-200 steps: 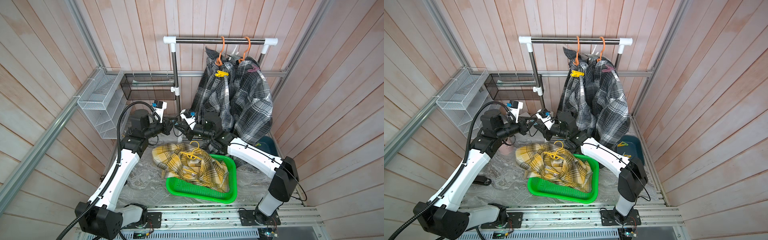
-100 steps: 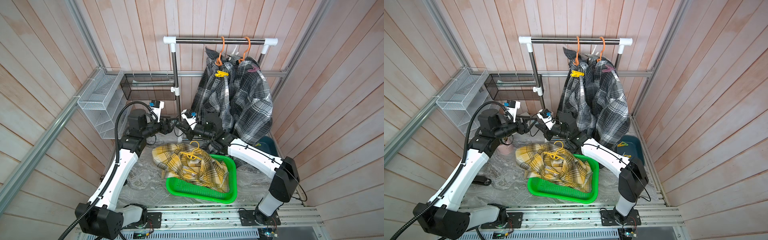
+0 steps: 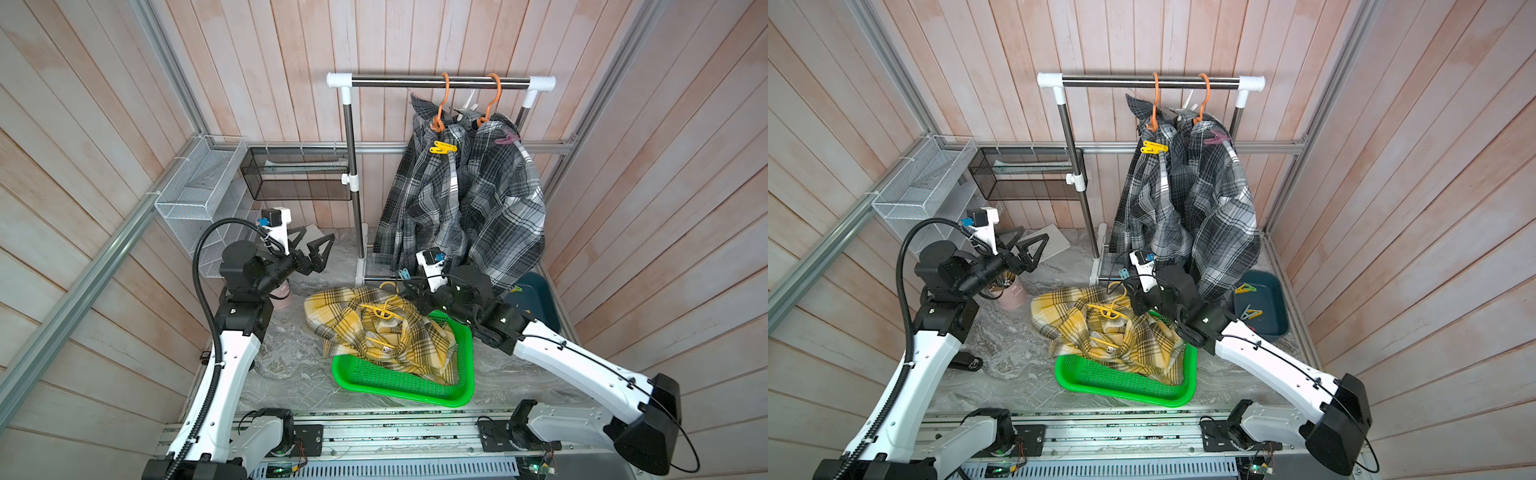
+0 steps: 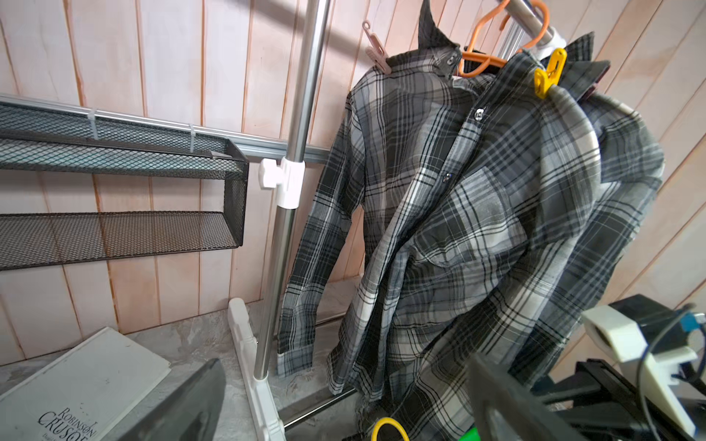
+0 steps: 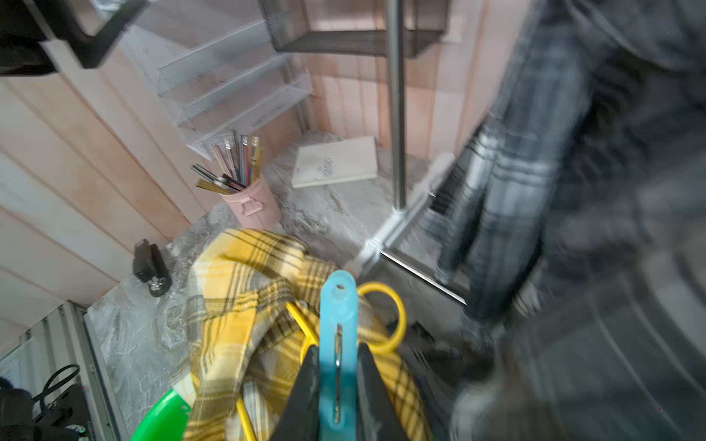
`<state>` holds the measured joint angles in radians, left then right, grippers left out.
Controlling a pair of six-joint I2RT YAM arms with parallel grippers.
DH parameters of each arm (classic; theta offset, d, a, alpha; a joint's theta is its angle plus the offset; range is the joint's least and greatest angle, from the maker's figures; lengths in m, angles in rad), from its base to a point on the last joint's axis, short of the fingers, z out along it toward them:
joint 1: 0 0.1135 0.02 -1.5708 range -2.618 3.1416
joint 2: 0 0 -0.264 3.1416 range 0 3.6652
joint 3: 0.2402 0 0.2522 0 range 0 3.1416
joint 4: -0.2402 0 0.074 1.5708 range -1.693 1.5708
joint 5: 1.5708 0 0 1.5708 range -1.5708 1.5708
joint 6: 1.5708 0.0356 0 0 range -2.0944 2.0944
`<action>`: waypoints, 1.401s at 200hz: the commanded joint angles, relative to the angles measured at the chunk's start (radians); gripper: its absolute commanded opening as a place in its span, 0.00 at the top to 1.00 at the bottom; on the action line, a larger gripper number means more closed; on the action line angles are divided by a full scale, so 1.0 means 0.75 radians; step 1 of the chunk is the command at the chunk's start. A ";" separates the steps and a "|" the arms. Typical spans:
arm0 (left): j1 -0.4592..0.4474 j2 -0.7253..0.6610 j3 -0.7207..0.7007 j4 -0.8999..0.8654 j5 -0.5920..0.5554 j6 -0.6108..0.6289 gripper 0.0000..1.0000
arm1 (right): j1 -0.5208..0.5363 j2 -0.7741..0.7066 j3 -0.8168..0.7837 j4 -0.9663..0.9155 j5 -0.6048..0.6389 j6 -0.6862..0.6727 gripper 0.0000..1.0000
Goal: Remove the clothespins securing long-sleeve shirts to the hanger
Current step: Place the clamp in the storage box.
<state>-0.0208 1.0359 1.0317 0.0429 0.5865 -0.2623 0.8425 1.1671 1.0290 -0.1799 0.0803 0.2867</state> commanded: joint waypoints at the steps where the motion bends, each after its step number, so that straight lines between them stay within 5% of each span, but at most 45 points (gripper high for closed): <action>1: 0.055 -0.050 -0.105 0.237 0.019 -0.087 0.00 | 0.023 -0.078 -0.004 -0.444 0.291 0.275 1.00; 32: 0.121 -0.031 -0.118 0.276 0.106 -0.145 0.01 | 0.006 -0.176 -0.027 -0.713 0.499 0.527 1.00; 90: 0.175 -0.044 -0.140 0.308 0.169 -0.201 0.00 | -0.316 -0.440 -0.233 -0.850 0.365 0.691 1.00; 140: 0.180 -0.046 -0.138 0.305 0.179 -0.205 0.00 | -0.669 -0.527 -0.350 -0.705 0.272 0.555 1.00; 180: 0.179 -0.056 -0.134 0.289 0.183 -0.193 0.00 | -1.161 -0.490 -0.477 -0.429 -0.028 0.353 1.00; 240: 0.183 -0.058 -0.134 0.278 0.180 -0.184 0.00 | -1.432 -0.286 -0.527 -0.125 -0.152 0.250 1.00; 259: 0.183 -0.053 -0.134 0.284 0.181 -0.189 0.01 | -1.468 -0.226 -0.529 -0.065 -0.159 0.246 0.73; 280: 0.183 -0.048 -0.134 0.285 0.183 -0.190 0.00 | -1.495 -0.178 -0.506 -0.018 -0.181 0.238 0.59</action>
<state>0.1112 1.0111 0.9432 0.2508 0.7029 -0.4088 -0.2558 1.0061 0.6373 -0.2852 -0.0181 0.4858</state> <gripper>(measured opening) 0.995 0.358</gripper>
